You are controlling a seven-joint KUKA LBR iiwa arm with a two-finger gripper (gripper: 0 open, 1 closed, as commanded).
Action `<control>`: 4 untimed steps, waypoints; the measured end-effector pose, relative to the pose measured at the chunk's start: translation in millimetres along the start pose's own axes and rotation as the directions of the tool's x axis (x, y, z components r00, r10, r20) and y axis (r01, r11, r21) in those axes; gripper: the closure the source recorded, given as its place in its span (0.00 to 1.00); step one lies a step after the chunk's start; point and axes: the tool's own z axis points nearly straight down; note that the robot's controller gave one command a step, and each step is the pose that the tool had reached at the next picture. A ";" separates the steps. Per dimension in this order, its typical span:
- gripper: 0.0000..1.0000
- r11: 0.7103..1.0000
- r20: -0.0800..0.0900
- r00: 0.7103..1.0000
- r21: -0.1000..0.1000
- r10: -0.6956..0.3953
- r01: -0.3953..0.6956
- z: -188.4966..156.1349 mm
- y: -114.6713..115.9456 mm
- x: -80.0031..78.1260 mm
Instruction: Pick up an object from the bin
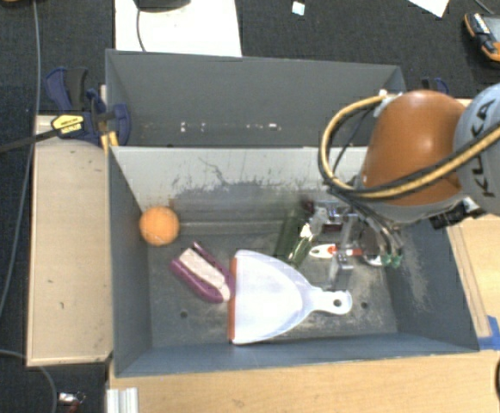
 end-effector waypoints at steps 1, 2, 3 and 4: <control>0.00 1.000 0.008 1.000 0.000 0.001 -0.001 -4.6 0.0 -1.5; 0.00 0.972 0.016 0.972 0.003 -0.236 0.236 107.0 0.8 44.1; 0.00 0.943 0.015 0.943 0.005 -0.332 0.332 48.1 -9.0 43.5; 0.00 0.940 0.023 0.939 0.004 -0.342 0.342 88.6 35.1 51.0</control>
Offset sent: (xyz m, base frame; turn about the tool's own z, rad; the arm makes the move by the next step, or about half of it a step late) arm -0.0513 0.0002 -0.1183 -0.2596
